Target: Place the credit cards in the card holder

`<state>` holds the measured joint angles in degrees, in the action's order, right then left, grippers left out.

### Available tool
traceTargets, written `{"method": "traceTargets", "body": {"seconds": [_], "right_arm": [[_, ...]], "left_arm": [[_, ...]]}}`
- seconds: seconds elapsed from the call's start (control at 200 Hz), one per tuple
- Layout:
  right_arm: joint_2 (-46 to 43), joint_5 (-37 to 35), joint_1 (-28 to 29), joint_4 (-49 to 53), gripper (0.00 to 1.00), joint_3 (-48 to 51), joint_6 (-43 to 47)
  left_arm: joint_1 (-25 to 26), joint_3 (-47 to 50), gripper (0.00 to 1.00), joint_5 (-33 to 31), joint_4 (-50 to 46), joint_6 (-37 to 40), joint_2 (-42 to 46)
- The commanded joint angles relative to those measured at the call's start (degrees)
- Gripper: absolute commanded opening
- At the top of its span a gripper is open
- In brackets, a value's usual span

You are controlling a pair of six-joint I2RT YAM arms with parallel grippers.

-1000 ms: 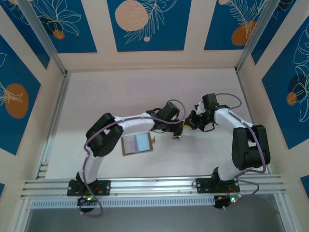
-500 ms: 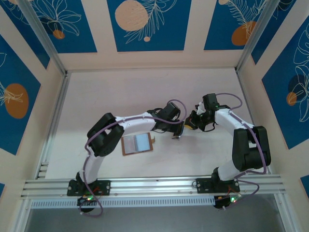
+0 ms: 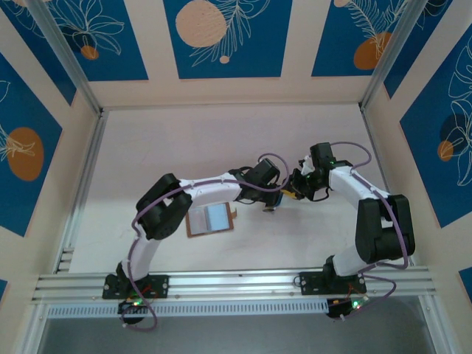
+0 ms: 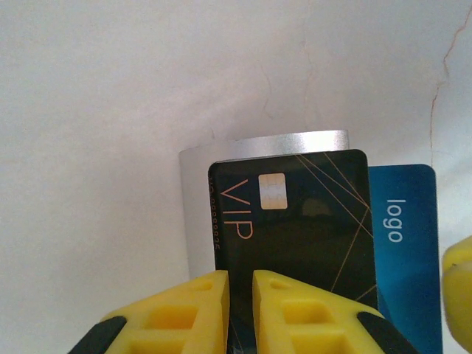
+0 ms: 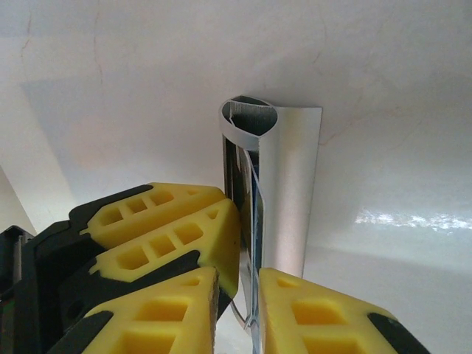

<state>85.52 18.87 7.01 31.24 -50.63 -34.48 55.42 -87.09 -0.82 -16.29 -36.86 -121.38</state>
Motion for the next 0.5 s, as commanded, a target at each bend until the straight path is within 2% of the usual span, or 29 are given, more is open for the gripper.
{"method": "traceTargets", "body": {"seconds": [0.0, 0.495], "right_arm": [[-1.3, 0.2, 0.2, 1.6, 0.23, 0.4, 0.6], [1.3, -2.0, 1.3, 1.7, 0.23, 0.5, 0.0]], "left_arm": [[0.8, 0.3, 0.16, -0.9, -4.8, 1.3, -3.6], [0.9, 0.1, 0.16, -0.9, -4.7, 1.2, -3.7]]}}
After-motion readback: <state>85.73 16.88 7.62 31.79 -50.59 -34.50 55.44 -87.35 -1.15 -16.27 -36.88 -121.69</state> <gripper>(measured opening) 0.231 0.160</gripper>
